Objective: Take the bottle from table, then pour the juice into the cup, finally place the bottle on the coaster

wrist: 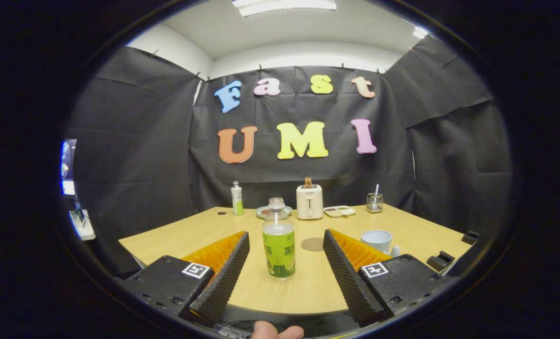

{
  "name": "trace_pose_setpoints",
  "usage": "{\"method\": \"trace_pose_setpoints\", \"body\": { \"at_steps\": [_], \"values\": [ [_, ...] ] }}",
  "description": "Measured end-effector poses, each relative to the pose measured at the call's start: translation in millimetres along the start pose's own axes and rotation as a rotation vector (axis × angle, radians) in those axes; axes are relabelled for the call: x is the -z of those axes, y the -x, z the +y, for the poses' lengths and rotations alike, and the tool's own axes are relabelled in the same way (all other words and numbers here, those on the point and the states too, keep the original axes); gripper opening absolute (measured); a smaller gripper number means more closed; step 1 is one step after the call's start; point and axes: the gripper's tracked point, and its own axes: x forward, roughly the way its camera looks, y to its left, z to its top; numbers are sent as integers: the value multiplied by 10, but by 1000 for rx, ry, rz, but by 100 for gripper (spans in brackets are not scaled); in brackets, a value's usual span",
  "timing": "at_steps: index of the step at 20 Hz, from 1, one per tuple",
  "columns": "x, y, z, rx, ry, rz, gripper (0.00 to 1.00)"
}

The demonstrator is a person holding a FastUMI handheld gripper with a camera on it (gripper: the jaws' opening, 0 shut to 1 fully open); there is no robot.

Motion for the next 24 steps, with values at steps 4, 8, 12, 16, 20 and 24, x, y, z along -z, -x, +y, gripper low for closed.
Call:
{"method": "trace_pose_setpoints", "body": {
  "at_steps": [4, 8, 12, 16, 20, 24],
  "values": [
    [5, -12, 3, 2, -2, 1, 100],
    [25, -22, 1, 1, 14, 8, 100],
    [73, -59, 4, -1, 14, 18, 100],
    [153, -161, 33, -18, -5, 40, 100],
    [194, -265, 95, -27, -4, 49, 100],
    [324, -447, 86, -6, 14, 70, 100]
  ]
}}
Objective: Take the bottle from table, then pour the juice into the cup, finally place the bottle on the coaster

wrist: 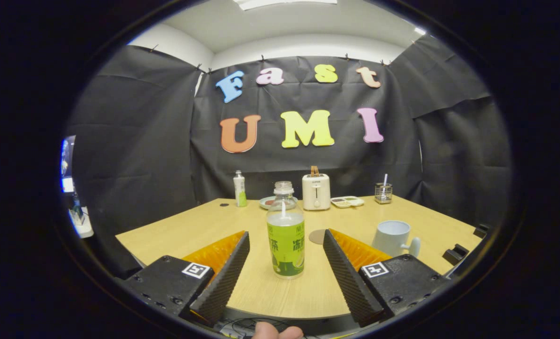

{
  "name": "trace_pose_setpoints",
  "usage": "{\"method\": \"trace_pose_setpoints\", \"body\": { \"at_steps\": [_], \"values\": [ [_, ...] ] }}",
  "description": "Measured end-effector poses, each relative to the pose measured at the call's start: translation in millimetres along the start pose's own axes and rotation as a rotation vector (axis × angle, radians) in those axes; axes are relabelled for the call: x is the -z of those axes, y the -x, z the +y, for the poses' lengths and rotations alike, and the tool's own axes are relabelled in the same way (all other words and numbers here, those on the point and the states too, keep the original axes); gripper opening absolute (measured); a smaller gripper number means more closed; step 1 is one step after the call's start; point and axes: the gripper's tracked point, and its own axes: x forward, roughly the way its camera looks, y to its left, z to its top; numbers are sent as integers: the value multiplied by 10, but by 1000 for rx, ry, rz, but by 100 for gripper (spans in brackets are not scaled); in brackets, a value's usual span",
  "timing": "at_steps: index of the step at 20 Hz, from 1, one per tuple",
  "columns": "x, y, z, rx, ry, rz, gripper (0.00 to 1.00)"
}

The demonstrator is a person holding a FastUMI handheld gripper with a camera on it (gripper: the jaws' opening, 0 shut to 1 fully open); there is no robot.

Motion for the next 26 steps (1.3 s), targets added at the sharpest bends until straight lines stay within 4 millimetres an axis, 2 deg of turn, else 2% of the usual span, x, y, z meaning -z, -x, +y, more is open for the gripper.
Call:
{"method": "trace_pose_setpoints", "body": {
  "at_steps": [2, 9, 15, 20, 21, 22, 26],
  "values": [
    [123, -121, -33, 22, 12, 35, 100],
    [375, -631, 86, 22, -27, 122, 100],
    [437, -959, 146, 36, -33, 167, 100],
    [341, -1048, 121, 57, -31, 157, 100],
    [342, -1066, 99, 65, -29, 158, 98],
    [346, -1085, 86, 71, -26, 168, 92],
    [282, -1098, 115, 48, -54, 186, 82]
  ]
}}
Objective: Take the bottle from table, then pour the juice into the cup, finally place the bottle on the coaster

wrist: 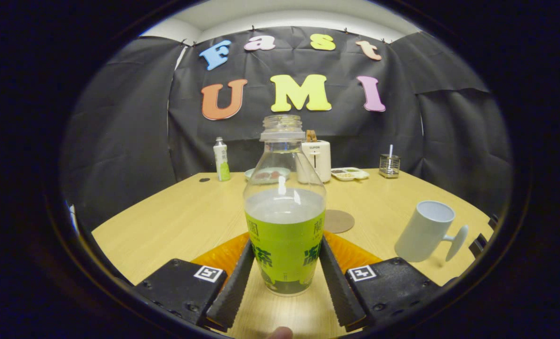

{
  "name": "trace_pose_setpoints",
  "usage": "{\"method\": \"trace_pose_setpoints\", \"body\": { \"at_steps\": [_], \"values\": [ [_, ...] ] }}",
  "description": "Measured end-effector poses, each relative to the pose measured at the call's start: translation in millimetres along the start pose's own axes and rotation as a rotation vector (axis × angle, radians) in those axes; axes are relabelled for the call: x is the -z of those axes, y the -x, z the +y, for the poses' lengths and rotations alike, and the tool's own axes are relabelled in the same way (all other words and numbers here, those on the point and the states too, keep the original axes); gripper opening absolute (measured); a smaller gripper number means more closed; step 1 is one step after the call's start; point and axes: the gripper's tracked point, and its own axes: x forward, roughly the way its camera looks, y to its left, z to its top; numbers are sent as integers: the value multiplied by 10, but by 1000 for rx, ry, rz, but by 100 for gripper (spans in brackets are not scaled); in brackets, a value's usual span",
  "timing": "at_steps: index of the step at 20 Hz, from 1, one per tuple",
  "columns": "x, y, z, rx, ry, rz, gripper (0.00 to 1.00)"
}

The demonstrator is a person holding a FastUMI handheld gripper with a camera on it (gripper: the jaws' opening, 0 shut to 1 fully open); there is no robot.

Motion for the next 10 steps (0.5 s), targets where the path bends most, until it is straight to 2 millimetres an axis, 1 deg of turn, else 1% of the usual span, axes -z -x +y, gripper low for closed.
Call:
{"method": "trace_pose_setpoints", "body": {
  "at_steps": [2, 4, 7, 10],
  "values": [
    [-77, 46, 30, -37, -48, -4, 81],
    [-210, 89, 47, -83, -118, -22, 80],
    [-423, 120, -23, -124, -233, -46, 79],
    [-625, 108, -112, -156, -312, -90, 78]
  ]
}}
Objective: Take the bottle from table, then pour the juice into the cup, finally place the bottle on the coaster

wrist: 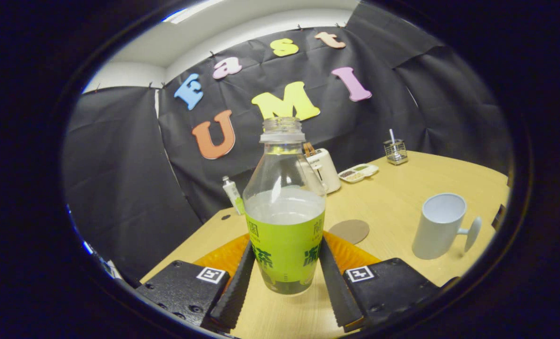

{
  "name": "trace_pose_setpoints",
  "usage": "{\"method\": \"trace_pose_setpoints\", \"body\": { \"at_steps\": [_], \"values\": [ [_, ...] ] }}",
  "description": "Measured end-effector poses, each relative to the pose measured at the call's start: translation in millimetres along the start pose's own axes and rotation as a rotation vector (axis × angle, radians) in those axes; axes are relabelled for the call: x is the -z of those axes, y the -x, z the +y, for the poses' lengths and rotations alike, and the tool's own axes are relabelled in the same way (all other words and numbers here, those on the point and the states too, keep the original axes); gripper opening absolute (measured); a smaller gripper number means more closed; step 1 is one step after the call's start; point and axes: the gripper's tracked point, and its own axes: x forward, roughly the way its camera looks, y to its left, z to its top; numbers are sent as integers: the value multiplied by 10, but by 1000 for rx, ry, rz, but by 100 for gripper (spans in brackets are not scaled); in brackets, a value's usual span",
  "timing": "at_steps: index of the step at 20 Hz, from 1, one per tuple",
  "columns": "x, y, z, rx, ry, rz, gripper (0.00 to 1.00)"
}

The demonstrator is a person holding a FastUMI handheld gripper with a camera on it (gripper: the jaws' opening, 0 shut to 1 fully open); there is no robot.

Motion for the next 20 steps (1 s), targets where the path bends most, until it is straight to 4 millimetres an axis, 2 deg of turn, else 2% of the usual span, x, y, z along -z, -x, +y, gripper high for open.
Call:
{"method": "trace_pose_setpoints", "body": {
  "at_steps": [10, 13, 20],
  "values": [
    [-163, -192, -276, -94, -429, -8, 77],
    [-288, -267, -250, -150, -614, -40, 77],
    [-297, -234, -287, -188, -905, -60, 77]
  ]
}}
